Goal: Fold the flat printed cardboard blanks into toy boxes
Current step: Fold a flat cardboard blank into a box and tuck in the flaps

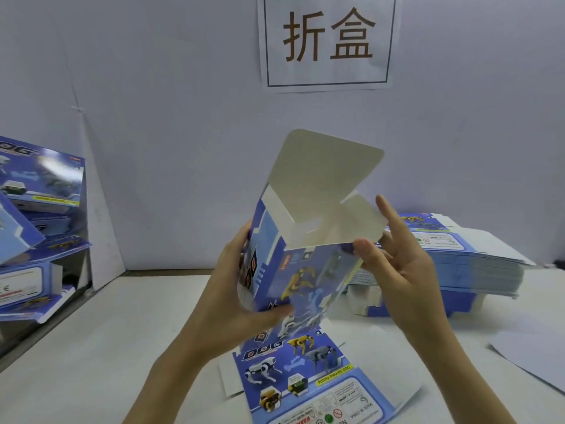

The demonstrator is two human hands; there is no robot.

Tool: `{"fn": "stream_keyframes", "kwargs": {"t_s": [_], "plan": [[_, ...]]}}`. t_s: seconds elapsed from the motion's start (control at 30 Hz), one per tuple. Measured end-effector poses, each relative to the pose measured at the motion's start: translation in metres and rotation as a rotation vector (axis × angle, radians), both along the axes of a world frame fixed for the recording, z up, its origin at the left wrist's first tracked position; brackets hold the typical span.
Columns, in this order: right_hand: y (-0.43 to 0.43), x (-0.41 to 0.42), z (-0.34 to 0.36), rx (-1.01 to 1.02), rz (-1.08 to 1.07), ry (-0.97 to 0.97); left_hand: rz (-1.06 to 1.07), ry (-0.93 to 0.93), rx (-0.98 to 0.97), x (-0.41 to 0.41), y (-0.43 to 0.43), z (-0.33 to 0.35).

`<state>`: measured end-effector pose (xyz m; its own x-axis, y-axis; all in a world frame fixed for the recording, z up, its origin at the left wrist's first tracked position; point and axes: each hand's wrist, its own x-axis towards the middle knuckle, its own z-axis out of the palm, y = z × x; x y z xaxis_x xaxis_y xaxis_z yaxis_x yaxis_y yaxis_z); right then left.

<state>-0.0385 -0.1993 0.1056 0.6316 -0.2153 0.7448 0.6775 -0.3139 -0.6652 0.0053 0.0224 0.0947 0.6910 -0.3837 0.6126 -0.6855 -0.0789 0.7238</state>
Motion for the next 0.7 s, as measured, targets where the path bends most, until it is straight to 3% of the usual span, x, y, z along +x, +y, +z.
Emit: {"fn": "stream_keyframes", "kwargs": {"t_s": [0.23,0.5,0.6,0.7], "plan": [[-0.01,-0.003,0.01,0.235,0.14,0.046,-0.036,-0.134,0.086,-0.002,0.002,0.0],[-0.025,-0.009,0.017,0.192,0.123,0.042,-0.021,-0.177,0.229,0.007,0.003,-0.009],[-0.02,-0.008,0.016,0.259,0.26,0.226,0.039,-0.295,0.275,0.013,0.003,-0.012],[-0.012,0.0,0.006,0.436,0.283,0.622,0.063,-0.446,0.31,0.016,-0.001,-0.014]]}}
